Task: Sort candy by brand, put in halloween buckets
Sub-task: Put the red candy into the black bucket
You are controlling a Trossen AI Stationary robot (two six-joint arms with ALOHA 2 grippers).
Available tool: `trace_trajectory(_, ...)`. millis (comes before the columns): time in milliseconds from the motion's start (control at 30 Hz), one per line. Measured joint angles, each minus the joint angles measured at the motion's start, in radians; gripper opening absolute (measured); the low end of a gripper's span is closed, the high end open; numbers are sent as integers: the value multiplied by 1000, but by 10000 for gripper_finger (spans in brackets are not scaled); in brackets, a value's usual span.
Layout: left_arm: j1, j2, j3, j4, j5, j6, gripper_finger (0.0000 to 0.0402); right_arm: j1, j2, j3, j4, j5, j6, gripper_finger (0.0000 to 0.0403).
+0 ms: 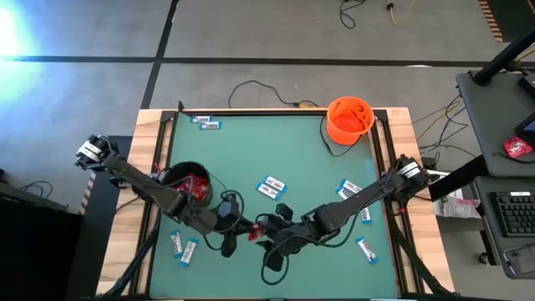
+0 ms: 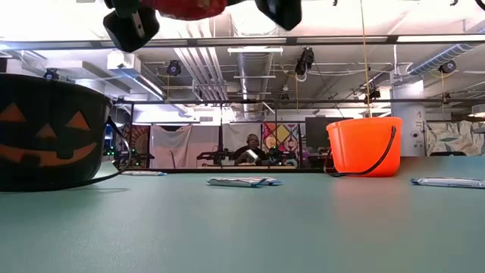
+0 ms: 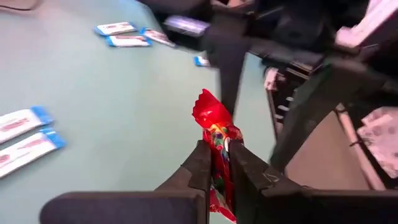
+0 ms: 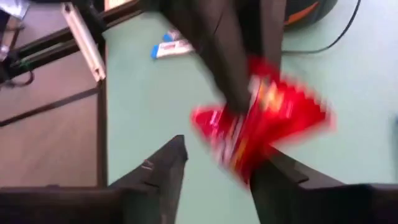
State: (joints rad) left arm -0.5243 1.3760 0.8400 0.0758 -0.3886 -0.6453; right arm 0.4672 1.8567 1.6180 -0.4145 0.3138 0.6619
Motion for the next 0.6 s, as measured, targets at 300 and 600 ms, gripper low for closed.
trace_trajectory(300, 0, -254, 208, -759, -122, -73, 7, 25, -127, 0, -289, -14, 50, 231)
trace_trajectory(600, 29, -283, 389, -1627, -17, -523, 8, 27, -202, -1, -356, 105, 60, 249)
